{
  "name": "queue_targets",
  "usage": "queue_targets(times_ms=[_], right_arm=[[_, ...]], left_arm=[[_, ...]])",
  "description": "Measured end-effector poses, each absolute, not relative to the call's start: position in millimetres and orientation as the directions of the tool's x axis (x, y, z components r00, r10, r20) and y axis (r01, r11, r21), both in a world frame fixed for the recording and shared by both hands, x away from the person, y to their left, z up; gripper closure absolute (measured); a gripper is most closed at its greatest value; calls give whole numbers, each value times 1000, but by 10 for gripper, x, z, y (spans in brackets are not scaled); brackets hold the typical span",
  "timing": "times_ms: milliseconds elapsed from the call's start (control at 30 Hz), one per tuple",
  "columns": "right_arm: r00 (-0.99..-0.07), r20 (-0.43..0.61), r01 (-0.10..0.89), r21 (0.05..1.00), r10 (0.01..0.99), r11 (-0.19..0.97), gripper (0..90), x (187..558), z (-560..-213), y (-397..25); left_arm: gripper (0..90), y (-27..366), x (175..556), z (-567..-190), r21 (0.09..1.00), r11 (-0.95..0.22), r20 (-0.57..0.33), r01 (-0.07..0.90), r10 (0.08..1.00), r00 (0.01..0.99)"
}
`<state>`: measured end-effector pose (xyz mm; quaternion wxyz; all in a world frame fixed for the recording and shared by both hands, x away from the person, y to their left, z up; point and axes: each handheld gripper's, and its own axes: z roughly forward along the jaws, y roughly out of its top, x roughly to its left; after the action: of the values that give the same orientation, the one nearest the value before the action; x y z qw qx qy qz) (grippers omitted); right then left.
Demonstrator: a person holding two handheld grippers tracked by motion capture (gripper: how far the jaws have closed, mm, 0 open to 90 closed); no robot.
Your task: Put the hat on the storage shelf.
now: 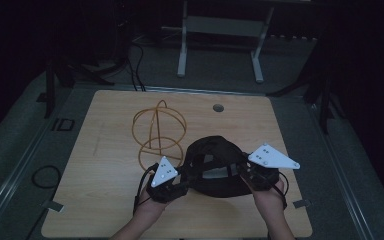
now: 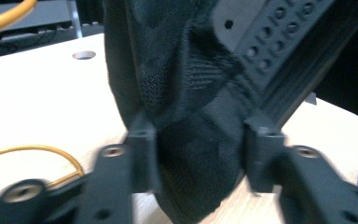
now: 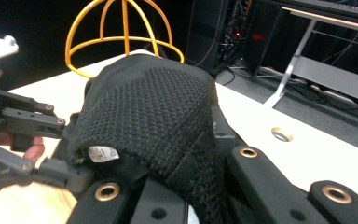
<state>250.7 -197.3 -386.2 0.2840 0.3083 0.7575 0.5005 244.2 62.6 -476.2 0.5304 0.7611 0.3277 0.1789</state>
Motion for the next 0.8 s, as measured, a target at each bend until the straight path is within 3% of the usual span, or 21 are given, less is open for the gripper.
queue_targets(times_ms=[67,200,500,800], right_arm=[[-653,-118,185,933,748,309,883,2502,-3873,-1975],[-651,-115,197,929,751,314,883,2493,-3915,-1982],[-658,-76,228,928,750,294,876,2440,-4016,-2090],[-667,-39,243,933,744,267,803,2341,-4078,-2201]], left_arm=[[716,621,2438,-4755,926,-221,-67,305,699,712],[826,641,2440,-4722,933,-202,-70,299,712,698],[852,657,2454,-4553,935,-244,-9,258,710,705],[854,628,2451,-4423,935,-270,23,231,695,718]])
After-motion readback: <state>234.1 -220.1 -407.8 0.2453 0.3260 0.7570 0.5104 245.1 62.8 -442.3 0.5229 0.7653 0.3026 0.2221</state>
